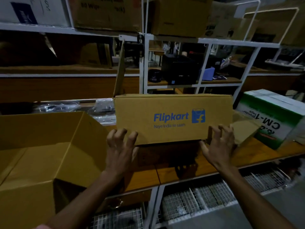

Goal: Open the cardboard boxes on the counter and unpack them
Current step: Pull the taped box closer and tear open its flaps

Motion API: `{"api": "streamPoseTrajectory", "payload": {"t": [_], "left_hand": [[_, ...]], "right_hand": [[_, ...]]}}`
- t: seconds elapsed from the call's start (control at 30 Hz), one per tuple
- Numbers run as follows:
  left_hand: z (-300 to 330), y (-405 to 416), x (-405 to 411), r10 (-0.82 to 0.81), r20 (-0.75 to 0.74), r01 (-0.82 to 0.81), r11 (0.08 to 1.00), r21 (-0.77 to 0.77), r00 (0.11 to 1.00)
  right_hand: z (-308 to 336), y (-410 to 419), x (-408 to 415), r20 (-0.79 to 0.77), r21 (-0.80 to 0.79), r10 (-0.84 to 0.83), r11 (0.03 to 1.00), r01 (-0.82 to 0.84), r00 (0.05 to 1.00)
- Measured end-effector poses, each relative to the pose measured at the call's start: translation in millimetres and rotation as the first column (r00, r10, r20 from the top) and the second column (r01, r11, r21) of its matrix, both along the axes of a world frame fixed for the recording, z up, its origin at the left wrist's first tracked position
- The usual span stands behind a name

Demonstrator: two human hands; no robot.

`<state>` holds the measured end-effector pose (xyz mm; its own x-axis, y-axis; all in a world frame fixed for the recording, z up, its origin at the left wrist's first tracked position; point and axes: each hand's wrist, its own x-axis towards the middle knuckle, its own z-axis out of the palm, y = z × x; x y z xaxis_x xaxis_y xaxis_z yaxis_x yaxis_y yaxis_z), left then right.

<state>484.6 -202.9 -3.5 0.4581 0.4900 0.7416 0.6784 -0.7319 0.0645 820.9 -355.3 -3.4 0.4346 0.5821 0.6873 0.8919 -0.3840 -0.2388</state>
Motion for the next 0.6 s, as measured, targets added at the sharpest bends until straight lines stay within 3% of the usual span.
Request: {"api": "streamPoseTrajectory", "payload": {"t": [0.17, 0.6], "left_hand": [[-4.1, -8.4, -1.0, 0.105, -0.177, -0.114, 0.993, -0.044, 0.979], [-4.5, 7.0, 20.8, 0.068, -0.403, -0.104, 0.992, -0.068, 0.912]], "right_hand": [[-1.5, 5.2, -33.7, 0.014, -0.159, 0.086, 0.984, -0.083, 0.996], [-31.6, 23.6, -57.2, 0.026, -0.336, 0.154, 0.932, -0.136, 0.988]]}}
